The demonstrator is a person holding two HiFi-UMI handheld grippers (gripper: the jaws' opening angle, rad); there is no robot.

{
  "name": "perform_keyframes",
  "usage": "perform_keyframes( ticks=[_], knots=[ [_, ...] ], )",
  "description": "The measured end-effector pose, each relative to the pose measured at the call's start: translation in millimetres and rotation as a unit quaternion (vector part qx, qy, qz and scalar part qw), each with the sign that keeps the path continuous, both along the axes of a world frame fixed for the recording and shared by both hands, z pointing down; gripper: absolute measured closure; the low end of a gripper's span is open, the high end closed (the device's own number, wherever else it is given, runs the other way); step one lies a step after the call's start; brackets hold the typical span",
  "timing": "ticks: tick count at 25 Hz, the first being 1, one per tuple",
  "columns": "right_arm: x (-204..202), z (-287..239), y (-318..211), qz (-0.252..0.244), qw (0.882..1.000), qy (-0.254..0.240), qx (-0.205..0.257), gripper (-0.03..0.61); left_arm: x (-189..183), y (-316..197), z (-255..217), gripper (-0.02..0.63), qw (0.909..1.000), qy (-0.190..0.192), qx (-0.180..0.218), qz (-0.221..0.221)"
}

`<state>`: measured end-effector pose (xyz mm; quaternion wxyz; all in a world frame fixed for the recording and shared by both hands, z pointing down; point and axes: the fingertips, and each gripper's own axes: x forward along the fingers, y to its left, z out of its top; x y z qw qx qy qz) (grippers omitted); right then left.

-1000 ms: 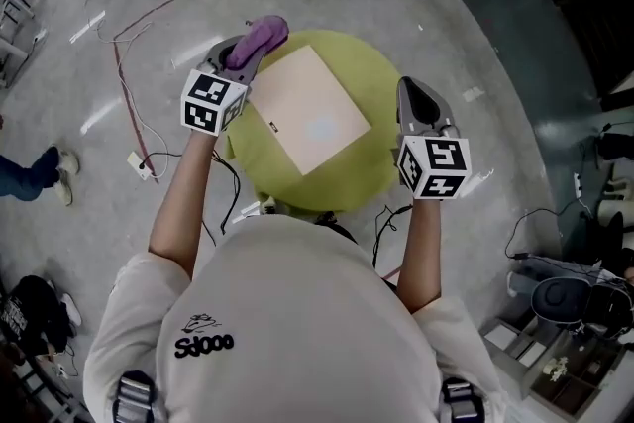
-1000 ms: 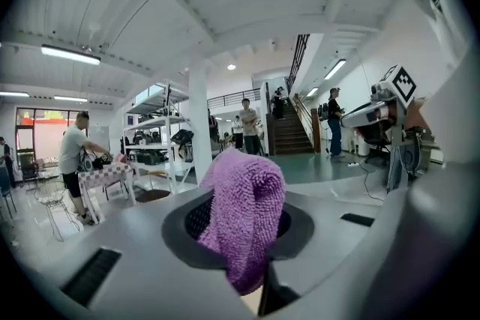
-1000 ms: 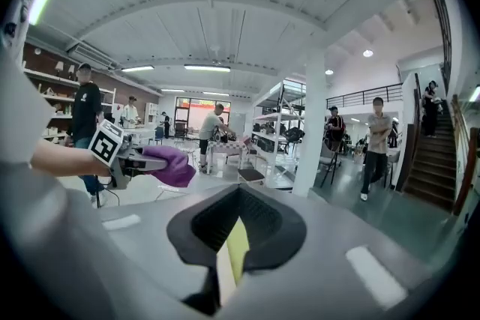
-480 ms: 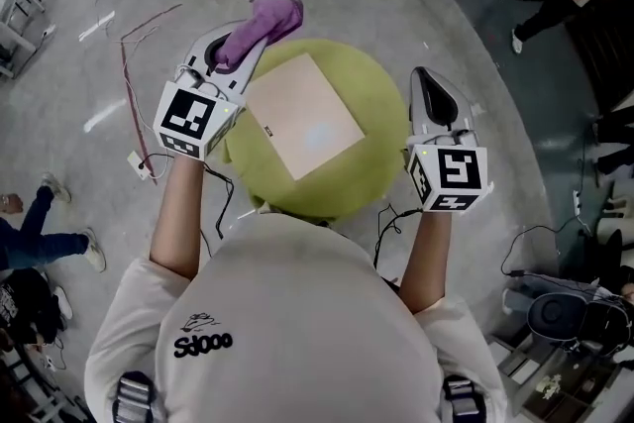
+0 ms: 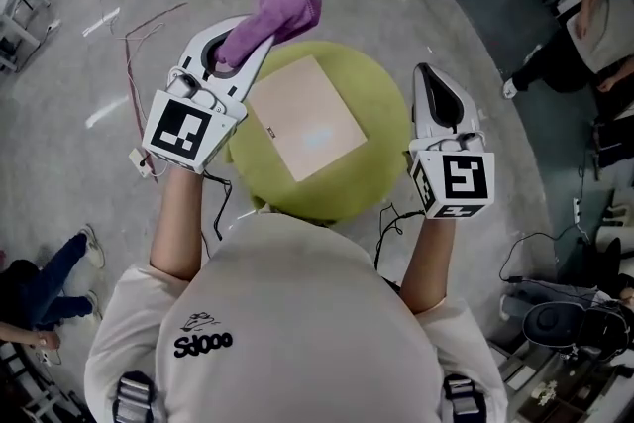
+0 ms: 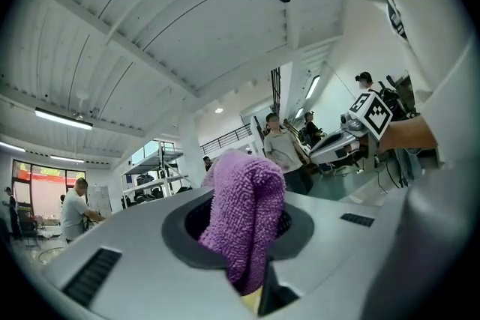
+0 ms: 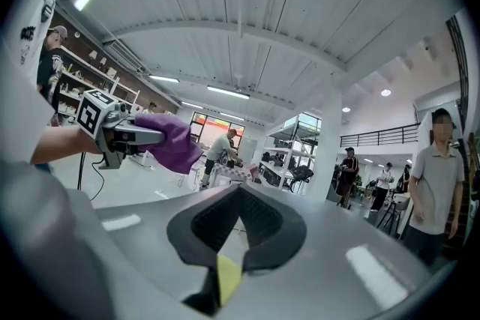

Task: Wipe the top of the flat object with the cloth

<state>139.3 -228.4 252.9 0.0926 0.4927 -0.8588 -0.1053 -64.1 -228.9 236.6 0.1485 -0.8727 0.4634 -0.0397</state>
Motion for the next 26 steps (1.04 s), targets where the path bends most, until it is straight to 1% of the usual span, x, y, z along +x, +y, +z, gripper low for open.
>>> perform_keyframes(
  ticks=[5,9,13,19,26],
  knots=[
    [-1.5,4.4,-1.2,0.001,1.000,0.009,-0.009,0.569,0.3,-1.4,-1.0,0.549,0.9999,0.006,0.011,0.000],
    [-4.6,7.7,-1.7,0.002,1.000,0.007,-0.012,0.569,-0.5,-2.7,7.1,0.549,1.0000,0.001,-0.004,0.002],
    [-5.3,12.7,-2.4,0.005,1.000,0.008,-0.016,0.569,-0.8,-5.2,12.2,0.549,1.0000,-0.001,-0.003,0.004],
    [-1.9,15.6,-0.7,0.006,1.000,0.011,-0.019,0.569,2.8,-5.9,18.0,0.549,0.9999,-0.002,-0.012,0.004],
    [-8.5,19.9,-2.7,0.005,1.000,0.011,-0.023,0.569,-1.6,-7.6,22.5,0.549,0.9999,-0.003,-0.015,0.007]
  ],
)
